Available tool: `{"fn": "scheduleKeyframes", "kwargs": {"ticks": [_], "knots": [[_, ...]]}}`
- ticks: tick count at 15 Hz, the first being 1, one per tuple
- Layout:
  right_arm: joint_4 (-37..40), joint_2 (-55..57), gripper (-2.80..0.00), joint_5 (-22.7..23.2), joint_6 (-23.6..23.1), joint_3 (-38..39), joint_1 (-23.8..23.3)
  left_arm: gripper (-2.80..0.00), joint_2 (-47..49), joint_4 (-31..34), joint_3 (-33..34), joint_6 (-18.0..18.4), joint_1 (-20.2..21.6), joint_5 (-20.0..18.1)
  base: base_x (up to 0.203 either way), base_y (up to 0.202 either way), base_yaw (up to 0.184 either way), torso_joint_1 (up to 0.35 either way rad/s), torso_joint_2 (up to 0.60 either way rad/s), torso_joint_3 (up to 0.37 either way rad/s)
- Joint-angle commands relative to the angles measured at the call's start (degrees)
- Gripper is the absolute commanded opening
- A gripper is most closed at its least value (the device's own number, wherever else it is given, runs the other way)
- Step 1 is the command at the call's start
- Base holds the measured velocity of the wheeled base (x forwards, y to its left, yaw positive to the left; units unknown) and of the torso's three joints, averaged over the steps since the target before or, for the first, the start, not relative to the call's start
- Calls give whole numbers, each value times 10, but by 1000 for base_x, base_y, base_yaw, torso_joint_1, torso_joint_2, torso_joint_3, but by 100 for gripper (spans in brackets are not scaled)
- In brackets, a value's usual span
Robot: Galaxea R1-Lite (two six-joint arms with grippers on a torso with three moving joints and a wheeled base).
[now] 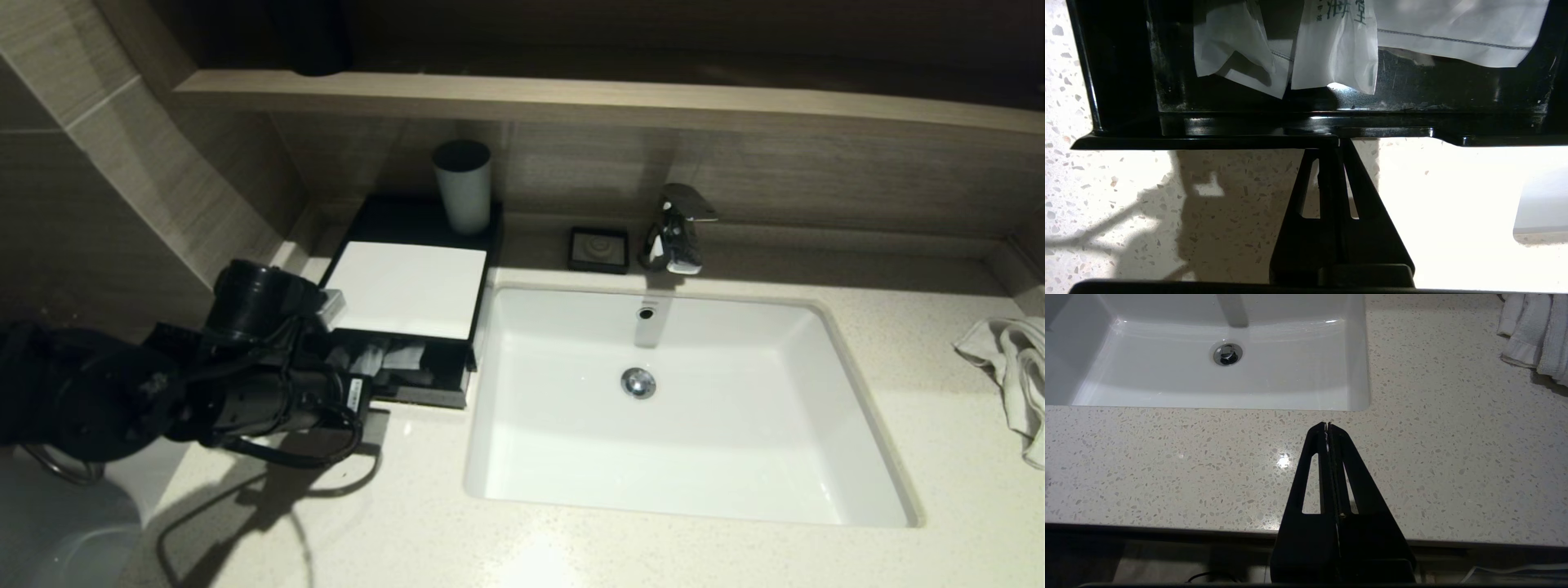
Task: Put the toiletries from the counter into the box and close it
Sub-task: Close the drawer
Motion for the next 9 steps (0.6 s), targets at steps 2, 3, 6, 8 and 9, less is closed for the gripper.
{"fn": "scheduleKeyframes", "kwargs": {"ticks": [2,3,6,8,9], "knots": [[0,0,-280,0,0,0,0,-280,7,-4,-10,0,0,1,0,0,0,0,0,0],[0,0,-280,0,0,0,0,-280,8,-4,-12,0,0,1,0,0,0,0,0,0],[0,0,-280,0,0,0,0,-280,15,-9,-21,0,0,1,0,0,0,0,0,0],[0,0,-280,0,0,0,0,-280,22,-16,-24,0,0,1,0,0,0,0,0,0],[0,0,-280,0,0,0,0,-280,23,-19,-24,0,0,1,0,0,0,0,0,0]]}}
